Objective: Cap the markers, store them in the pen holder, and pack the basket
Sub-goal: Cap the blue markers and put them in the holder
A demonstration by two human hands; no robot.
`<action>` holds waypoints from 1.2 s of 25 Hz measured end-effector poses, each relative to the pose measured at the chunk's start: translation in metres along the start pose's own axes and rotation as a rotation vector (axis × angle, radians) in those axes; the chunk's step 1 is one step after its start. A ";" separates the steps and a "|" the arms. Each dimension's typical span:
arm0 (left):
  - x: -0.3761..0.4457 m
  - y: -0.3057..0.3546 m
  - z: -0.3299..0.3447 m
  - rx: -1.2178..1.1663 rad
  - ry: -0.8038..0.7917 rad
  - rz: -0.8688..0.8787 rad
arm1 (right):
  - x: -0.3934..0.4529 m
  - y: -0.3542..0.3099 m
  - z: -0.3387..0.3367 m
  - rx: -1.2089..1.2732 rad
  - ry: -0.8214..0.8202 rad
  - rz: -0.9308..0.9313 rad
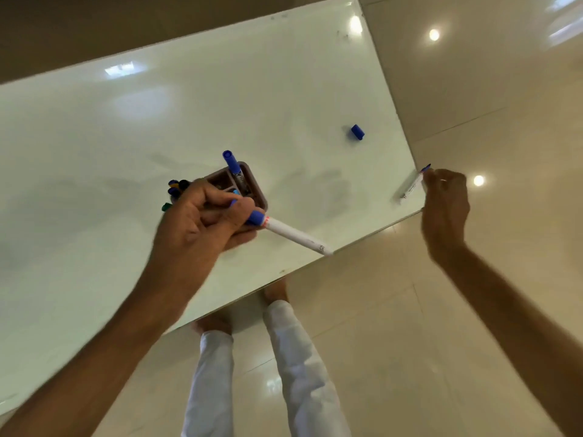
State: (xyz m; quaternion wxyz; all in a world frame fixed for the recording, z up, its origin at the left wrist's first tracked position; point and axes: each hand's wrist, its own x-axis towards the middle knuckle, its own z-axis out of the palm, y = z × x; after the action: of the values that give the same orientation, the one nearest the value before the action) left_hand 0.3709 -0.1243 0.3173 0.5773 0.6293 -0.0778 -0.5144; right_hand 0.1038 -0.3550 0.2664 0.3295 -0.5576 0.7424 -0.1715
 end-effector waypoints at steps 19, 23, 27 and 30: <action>0.046 0.032 -0.052 0.638 0.182 0.385 | 0.085 0.037 0.040 -0.305 -0.065 -0.319; 0.063 0.012 -0.031 0.816 0.032 0.328 | 0.080 0.028 0.061 -0.046 -0.223 0.010; 0.075 0.001 -0.016 0.923 -0.057 0.294 | 0.090 0.022 0.081 0.002 -0.215 0.110; 0.075 0.005 -0.018 0.813 0.057 0.296 | 0.100 0.009 0.100 -0.120 -0.277 -0.182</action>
State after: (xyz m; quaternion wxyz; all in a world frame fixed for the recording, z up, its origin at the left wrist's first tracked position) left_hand 0.4216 -0.1661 0.2760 0.3520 0.8014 -0.3475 -0.3362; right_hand 0.1496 -0.4347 0.1589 0.3777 -0.6595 0.6453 -0.0775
